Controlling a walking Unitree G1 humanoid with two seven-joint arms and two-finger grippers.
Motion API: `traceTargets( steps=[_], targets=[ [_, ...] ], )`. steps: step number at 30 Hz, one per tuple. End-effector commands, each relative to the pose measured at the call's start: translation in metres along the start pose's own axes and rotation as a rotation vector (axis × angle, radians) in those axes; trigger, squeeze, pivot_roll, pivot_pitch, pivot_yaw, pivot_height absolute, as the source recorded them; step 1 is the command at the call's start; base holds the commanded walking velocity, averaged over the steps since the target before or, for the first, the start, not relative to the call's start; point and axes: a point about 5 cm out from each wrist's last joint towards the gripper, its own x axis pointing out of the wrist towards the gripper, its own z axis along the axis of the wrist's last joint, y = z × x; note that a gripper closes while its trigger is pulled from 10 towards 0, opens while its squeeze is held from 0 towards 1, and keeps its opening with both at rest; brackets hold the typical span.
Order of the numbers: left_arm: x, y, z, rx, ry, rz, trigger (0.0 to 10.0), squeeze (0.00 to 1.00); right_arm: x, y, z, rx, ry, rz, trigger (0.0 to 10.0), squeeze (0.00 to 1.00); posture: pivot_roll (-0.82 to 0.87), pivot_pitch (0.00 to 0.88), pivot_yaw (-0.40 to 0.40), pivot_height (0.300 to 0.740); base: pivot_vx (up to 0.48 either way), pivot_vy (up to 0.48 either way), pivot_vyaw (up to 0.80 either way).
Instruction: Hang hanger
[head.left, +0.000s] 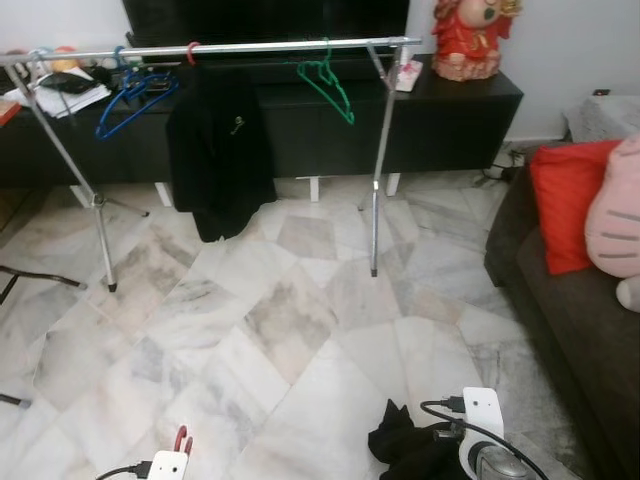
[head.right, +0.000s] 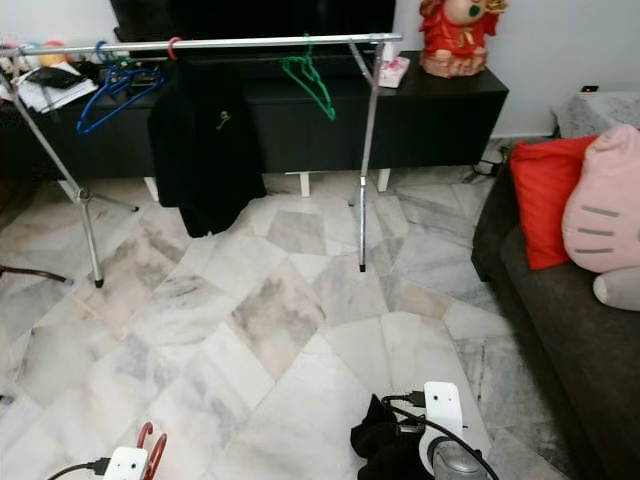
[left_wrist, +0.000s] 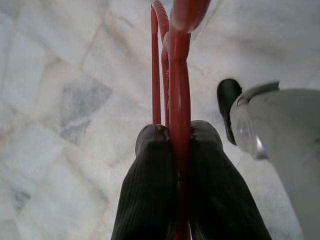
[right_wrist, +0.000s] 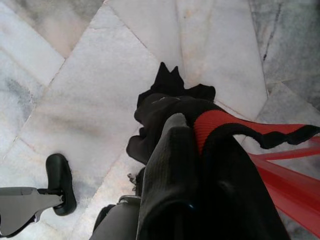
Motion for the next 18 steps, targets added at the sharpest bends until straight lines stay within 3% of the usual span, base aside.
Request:
traceTargets(
  steps=[1, 18],
  targets=[
    [-0.0019, 0.004, -0.009, 0.004, 0.026, 0.006, 10.0, 0.0, 0.0002, 0.0005, 0.0022, 0.001, -0.011, 0.001, 10.0, 0.0, -0.08, 0.067, 0.008, 0.74, 0.0, 0.255, 0.0],
    [-0.0024, -0.005, -0.0125, 0.002, 0.033, -0.001, 10.0, 0.0, 0.0001, 0.0007, 0.0017, 0.0, -0.009, 0.003, 10.0, 0.0, -0.08, 0.074, 0.009, 0.74, -0.028, 0.269, 0.0]
  ],
)
